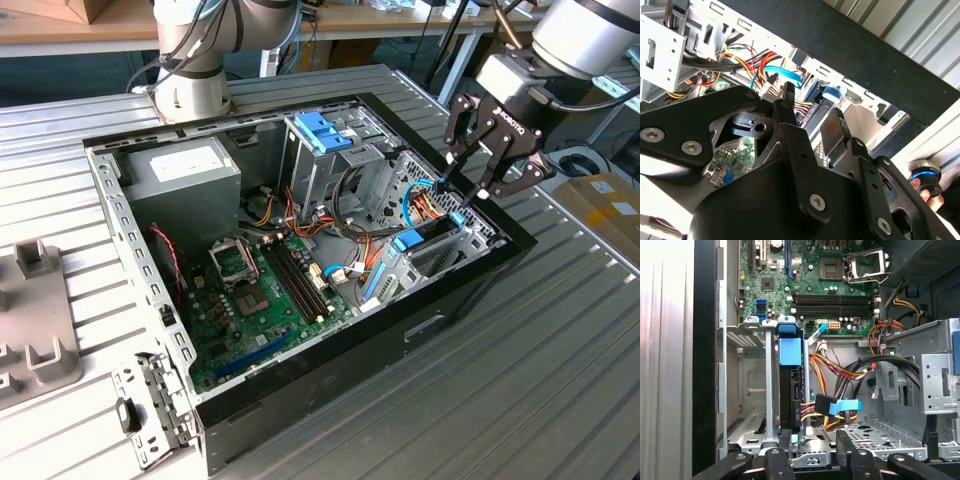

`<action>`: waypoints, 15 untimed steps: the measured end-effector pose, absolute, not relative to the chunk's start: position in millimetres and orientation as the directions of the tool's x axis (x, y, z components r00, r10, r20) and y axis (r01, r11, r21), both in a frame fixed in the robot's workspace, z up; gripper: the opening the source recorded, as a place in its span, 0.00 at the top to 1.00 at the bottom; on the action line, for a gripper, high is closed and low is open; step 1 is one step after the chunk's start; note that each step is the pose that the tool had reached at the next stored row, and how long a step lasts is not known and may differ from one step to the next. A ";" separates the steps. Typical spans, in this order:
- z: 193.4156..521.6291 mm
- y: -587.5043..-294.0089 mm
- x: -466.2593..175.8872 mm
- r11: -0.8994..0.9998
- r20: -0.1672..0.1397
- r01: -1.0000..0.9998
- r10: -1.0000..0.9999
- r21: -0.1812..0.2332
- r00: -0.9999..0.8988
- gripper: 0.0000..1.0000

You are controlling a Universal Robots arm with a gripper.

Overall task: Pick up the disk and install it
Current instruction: 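Insert the second disk wire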

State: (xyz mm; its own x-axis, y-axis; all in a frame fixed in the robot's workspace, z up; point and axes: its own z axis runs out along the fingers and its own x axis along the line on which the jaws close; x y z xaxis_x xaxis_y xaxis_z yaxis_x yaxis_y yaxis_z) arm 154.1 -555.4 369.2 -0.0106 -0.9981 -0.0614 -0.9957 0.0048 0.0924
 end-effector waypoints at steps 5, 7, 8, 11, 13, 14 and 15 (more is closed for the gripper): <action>372.7 -555.0 151.9 0.005 -0.061 -0.996 -0.998 0.090 -0.010 0.52; 373.7 -554.9 151.3 0.005 -0.062 -0.996 -0.998 0.089 -0.010 0.52; 373.9 -554.9 151.0 0.005 -0.062 -0.996 -0.998 0.089 -0.010 0.52; 374.5 -554.5 149.7 0.005 -0.061 -0.996 -0.998 0.088 -0.010 0.52; 374.7 -554.2 148.5 0.005 -0.060 -0.996 -0.998 0.087 -0.010 0.52; 374.8 -554.1 147.7 0.005 -0.060 -0.996 -0.998 0.087 -0.010 0.52; 375.0 -554.0 146.8 0.005 -0.060 -0.996 -0.998 0.086 -0.010 0.52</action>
State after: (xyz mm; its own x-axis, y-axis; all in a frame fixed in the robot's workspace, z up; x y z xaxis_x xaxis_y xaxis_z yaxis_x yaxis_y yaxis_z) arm 146.8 -554.0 375.0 -0.0102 -0.9982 -0.0597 -0.9963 0.0050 0.0860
